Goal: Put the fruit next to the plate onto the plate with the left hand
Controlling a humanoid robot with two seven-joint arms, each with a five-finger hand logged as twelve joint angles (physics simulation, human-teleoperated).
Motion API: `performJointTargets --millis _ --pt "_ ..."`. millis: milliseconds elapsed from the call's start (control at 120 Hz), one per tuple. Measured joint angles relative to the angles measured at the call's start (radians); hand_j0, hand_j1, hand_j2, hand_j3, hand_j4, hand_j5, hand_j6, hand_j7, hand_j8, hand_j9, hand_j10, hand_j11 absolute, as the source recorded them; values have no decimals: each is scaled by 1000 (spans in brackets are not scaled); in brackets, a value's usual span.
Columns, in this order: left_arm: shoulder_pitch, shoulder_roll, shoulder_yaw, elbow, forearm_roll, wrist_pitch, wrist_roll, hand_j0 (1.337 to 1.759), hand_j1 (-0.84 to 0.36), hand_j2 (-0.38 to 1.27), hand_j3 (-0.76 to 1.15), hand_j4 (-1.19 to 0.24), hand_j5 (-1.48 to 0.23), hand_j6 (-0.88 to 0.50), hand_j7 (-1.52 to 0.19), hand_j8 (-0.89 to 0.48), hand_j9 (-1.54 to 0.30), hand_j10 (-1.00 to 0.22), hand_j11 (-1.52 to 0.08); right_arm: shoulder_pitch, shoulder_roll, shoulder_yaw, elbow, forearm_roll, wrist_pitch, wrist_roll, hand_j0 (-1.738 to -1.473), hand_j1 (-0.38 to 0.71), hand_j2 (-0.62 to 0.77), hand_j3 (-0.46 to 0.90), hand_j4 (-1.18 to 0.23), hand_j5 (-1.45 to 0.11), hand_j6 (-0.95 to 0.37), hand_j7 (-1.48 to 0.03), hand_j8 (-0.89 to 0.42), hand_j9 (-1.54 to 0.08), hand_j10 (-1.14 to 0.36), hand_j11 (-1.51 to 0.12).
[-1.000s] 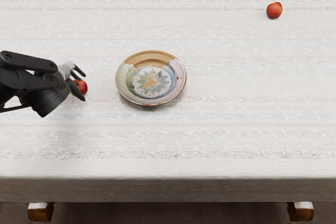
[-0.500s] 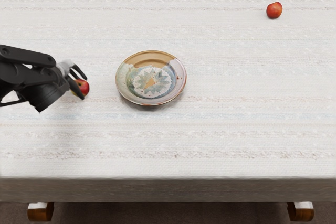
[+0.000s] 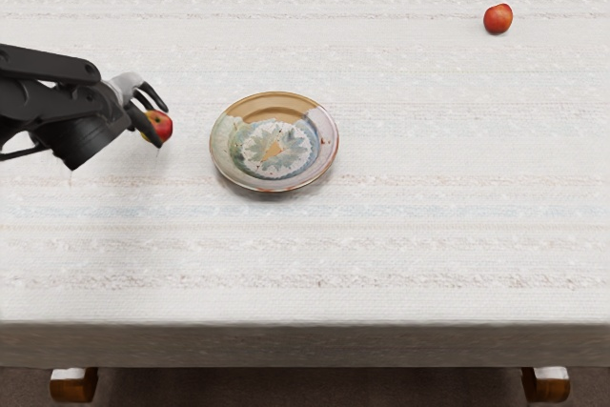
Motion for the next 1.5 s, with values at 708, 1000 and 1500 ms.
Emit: performJointTargets --millis 708,1000,1500 --pt "2 -85 -108 75 4 -4 -8 1658 -342 404 0 -607 -829 -452 -812 -474 -808 -618 -808 0 0 0 0 0 0 0 -1658 -349 0 0 0 0 0 0 0 0 0 0" --pt "1 -141 -133 88 4 -5 -9 1658 -320 372 0 -601 -814 -481 -800 -494 -798 -610 -798 0 0 0 0 0 0 0 -1658 -349 0 0 0 0 0 0 0 0 0 0" --pt "2 -199 -154 89 3 -5 -9 1658 -337 420 0 -616 -834 -480 -820 -494 -817 -626 -817 0 0 0 0 0 0 0 -1658 -349 0 0 0 0 0 0 0 0 0 0"
